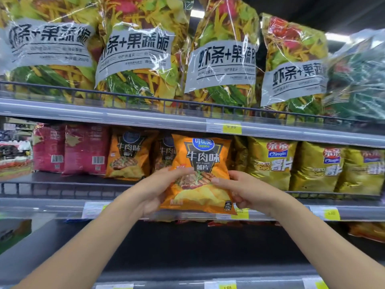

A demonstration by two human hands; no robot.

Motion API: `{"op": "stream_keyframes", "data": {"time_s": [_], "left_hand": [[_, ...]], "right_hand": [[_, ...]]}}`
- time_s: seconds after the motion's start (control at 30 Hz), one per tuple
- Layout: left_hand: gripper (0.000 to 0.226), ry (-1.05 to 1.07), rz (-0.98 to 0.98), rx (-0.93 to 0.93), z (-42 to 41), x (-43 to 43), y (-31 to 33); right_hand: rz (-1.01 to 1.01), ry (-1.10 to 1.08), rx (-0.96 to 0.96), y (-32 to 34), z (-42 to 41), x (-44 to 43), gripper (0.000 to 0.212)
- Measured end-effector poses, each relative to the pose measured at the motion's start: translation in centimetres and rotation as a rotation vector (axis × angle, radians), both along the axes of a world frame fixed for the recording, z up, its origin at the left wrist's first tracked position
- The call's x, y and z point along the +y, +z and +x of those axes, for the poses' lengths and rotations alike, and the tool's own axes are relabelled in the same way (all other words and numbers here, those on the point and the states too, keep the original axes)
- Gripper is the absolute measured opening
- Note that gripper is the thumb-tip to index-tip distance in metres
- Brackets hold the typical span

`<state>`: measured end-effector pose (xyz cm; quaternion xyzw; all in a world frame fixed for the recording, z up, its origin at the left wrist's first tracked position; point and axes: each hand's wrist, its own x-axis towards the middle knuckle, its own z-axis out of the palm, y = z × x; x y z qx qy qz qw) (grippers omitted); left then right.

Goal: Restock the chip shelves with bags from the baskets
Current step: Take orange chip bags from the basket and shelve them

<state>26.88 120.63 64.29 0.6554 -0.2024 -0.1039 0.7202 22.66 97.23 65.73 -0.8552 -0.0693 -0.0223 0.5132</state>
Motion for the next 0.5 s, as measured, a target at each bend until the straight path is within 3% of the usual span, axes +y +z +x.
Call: {"op": "stream_keyframes", "data": {"time_s": [0.03,0.23,0.4,0.5], "left_hand": [[0.06,-0.015,0.022,0.003,0.3,0.0,0.3],[0.035,-0.053,0.19,-0.05,1.3,0.2,2.8],[0.031,0.068,0.386,-0.153,4.1,-0.4,4.2],[0.051,0.142,0.413,-0.175,5.5,-1.2,4.2]], "right_hand": [[0.033,-0.019,0.017,0.1,0.0,-0.5,0.044],[0.138,-0.098,0.025,1.6,1.9,-2.6,0.06],[-0.142,-0.281,-0.126,3.3,3.1,-1.6,0.063],[-0.269,-0.324,-0.256,3.4,4.4,-0.8,0.057]]}}
